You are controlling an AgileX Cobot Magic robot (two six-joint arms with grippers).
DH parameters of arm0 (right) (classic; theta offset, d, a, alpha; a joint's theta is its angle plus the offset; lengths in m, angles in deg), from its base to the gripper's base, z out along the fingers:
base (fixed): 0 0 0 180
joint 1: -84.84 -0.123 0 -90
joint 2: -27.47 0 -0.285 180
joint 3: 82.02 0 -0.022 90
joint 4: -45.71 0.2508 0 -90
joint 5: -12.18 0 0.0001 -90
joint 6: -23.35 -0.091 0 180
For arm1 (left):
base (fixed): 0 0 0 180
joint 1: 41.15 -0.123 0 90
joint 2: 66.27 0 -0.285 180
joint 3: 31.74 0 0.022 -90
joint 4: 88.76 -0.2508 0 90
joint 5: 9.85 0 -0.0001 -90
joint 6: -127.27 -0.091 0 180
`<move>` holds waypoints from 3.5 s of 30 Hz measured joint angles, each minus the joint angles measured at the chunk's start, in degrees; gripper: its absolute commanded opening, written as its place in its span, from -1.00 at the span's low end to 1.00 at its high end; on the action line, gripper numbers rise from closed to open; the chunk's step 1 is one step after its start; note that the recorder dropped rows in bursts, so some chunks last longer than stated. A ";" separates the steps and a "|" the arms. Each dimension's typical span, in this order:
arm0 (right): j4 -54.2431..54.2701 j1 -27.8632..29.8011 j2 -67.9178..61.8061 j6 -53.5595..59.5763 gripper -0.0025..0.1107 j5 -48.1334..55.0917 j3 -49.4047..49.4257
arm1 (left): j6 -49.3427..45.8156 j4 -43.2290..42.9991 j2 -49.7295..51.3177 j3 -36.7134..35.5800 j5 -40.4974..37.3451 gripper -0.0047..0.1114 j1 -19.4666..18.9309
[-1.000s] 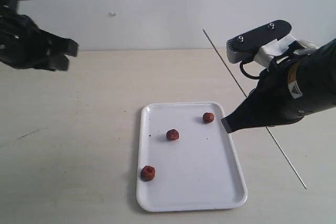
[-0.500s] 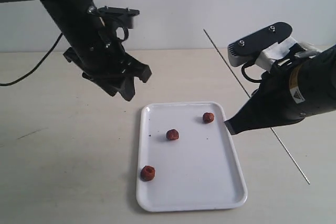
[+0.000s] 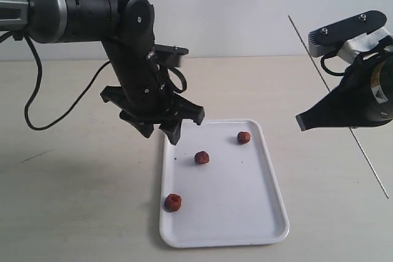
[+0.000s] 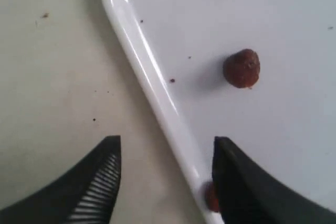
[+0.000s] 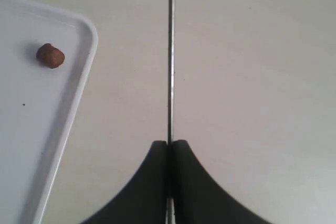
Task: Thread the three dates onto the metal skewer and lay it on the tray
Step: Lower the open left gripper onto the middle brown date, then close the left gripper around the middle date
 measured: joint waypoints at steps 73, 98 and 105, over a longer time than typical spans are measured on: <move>2.87 0.14 0.00 2.12 -0.96 -1.44 0.00 | 14.41 3.01 10.92 0.71 15.86 -0.14 4.82; 3.35 0.14 0.00 2.12 -0.96 -1.44 0.00 | 14.41 2.71 10.92 0.71 15.15 -0.35 4.82; 3.39 0.14 0.00 2.12 -0.96 -1.44 0.00 | 14.14 2.71 10.92 0.71 15.15 -0.40 4.82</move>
